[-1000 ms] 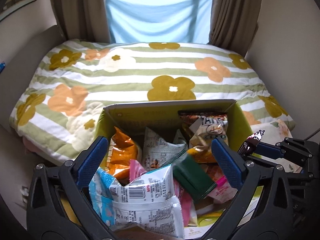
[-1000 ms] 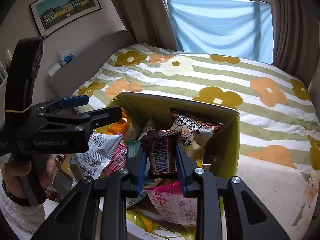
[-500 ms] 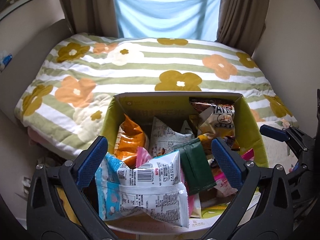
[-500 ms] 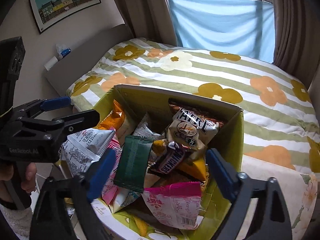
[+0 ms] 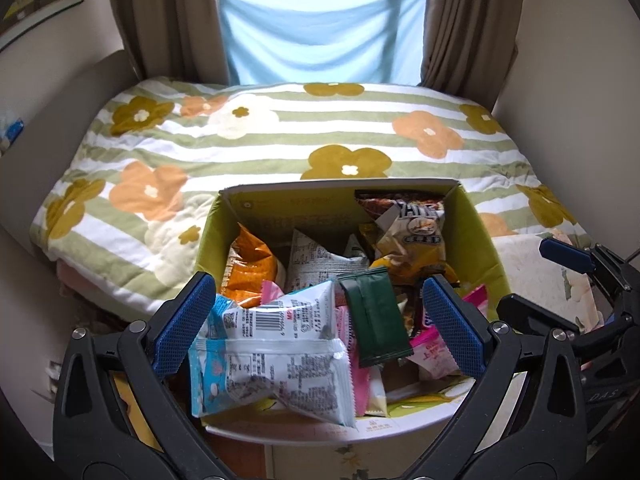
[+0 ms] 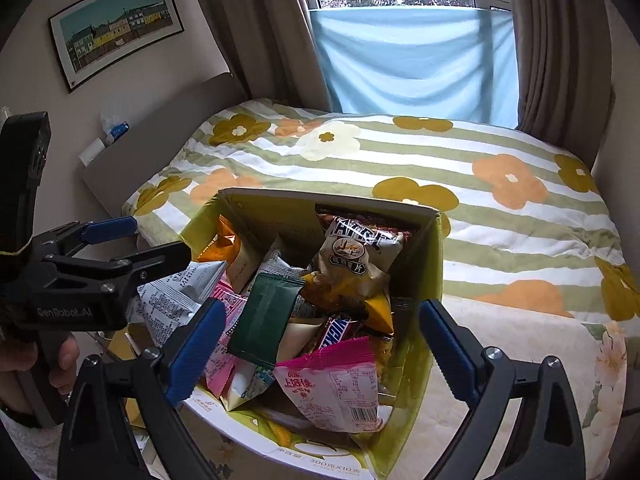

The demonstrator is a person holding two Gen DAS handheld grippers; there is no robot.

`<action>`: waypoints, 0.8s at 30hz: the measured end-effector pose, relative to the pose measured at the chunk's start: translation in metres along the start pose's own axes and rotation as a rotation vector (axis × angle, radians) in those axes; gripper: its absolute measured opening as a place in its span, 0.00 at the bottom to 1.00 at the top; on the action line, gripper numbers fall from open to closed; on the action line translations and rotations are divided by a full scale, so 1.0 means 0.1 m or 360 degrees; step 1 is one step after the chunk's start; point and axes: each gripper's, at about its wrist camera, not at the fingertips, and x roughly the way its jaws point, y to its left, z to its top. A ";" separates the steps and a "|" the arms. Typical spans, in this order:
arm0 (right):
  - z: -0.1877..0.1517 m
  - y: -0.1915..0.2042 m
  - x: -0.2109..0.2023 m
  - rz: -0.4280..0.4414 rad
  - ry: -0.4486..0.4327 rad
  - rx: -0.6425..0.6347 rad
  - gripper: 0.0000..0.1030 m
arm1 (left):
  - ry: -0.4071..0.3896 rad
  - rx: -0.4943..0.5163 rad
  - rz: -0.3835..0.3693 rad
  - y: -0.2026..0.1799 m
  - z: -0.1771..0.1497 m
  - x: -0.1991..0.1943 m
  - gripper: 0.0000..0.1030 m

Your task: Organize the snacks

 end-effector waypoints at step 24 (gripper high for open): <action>-1.05 -0.14 -2.40 -0.0498 -0.0389 0.0091 0.99 | -0.0479 -0.0093 0.0062 -1.05 -1.33 -2.17 1.00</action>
